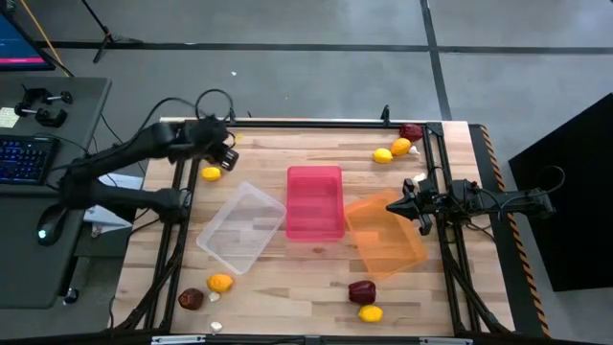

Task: Sort produce into baskets
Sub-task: Put the yellow lemon into the red bin

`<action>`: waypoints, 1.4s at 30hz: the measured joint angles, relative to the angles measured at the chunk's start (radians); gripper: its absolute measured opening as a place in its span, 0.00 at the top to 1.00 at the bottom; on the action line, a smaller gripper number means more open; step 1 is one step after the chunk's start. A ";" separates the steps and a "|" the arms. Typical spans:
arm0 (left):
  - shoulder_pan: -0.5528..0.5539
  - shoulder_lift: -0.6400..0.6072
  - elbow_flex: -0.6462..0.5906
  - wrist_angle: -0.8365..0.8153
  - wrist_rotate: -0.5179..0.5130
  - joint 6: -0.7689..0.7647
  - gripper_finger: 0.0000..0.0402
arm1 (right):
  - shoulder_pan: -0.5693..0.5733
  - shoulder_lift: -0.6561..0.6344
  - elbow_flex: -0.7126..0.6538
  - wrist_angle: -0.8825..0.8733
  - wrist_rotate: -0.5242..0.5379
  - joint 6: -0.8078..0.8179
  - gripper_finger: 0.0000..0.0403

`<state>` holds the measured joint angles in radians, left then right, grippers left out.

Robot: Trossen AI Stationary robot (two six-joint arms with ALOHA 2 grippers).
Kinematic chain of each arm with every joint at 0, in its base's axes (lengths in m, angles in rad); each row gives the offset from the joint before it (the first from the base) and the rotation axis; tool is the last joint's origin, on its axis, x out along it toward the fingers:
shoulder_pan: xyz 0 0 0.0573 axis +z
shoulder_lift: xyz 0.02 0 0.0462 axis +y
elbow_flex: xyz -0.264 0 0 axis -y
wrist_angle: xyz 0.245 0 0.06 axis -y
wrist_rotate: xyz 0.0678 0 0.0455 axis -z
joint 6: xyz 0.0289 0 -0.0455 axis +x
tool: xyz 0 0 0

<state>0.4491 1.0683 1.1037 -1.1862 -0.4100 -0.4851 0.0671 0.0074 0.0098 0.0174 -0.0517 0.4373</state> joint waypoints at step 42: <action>0.252 0.580 -0.194 0.022 0.077 0.603 0.27 | 0.000 0.000 0.000 0.000 0.000 0.000 1.00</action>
<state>0.7012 1.6485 0.9092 -1.1647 -0.3327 0.1176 0.0671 0.0072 0.0099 0.0174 -0.0519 0.4374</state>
